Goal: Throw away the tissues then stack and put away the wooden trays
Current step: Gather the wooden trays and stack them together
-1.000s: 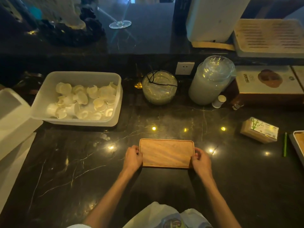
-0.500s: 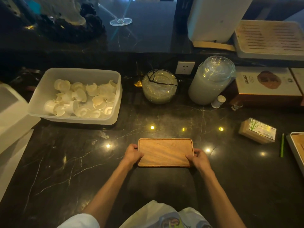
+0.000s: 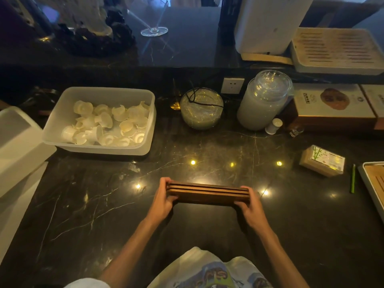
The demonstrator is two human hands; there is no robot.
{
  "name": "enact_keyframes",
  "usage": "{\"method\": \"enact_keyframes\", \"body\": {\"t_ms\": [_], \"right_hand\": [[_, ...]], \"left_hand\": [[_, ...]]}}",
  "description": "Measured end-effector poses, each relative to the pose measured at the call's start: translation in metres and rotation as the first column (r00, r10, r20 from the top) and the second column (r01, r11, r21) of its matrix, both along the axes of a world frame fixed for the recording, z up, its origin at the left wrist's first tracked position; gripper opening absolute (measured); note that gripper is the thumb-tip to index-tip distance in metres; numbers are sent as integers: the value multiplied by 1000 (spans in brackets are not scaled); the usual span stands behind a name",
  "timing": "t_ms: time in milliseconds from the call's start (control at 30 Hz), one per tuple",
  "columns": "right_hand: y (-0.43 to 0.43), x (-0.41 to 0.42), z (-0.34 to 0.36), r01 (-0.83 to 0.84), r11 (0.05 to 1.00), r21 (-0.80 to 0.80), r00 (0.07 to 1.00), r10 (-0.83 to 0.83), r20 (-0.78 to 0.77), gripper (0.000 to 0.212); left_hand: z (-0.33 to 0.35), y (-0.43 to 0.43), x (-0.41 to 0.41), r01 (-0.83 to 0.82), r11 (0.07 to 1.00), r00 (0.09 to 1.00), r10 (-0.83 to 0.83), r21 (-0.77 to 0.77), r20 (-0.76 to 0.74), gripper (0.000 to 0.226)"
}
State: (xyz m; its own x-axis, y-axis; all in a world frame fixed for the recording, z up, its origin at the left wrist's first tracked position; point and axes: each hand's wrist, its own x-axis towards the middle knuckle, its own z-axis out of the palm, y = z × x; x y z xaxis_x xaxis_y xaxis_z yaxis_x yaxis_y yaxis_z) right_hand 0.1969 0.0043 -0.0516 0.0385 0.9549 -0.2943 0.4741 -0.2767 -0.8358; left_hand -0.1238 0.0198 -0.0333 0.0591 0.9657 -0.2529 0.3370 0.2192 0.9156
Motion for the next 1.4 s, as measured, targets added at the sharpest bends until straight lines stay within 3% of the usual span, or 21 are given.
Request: {"method": "enact_keyframes", "body": {"t_ms": [167, 400, 567, 833, 1033, 1133, 1233, 1400], "right_hand": [[-15, -6, -7, 17, 999, 43, 999, -19, 49, 47], [-21, -23, -8, 138, 989, 55, 969, -123, -213, 61], [-21, -30, -5, 184, 980, 73, 958, -162, -238, 64], [-18, -23, -5, 128, 988, 92, 975, -108, -195, 59], [-19, -24, -9, 125, 991, 51, 975, -113, -192, 59], [-9, -17, -1, 114, 993, -27, 968, -117, -223, 52], [-6, -3, 14, 113, 973, -200, 934, -173, -314, 63], [-45, 22, 42, 112, 888, -446, 756, -367, -542, 64]], "left_hand": [[-17, -28, 5, 5, 998, 998, -1, 55, -67, 49], [-15, -32, 14, -62, 998, 989, 63, -10, 135, 57], [-17, -30, 15, -96, 995, 973, 92, 13, 213, 41], [-16, -20, 12, -69, 996, 981, 57, 59, 188, 41], [-16, -13, 6, 51, 999, 994, -50, -7, 98, 39], [-2, 11, 3, 104, 987, 992, -94, -123, 80, 42], [24, 19, 6, 164, 953, 982, -132, -255, 138, 52], [45, -21, 32, 66, 889, 896, 147, -452, 418, 66]]}}
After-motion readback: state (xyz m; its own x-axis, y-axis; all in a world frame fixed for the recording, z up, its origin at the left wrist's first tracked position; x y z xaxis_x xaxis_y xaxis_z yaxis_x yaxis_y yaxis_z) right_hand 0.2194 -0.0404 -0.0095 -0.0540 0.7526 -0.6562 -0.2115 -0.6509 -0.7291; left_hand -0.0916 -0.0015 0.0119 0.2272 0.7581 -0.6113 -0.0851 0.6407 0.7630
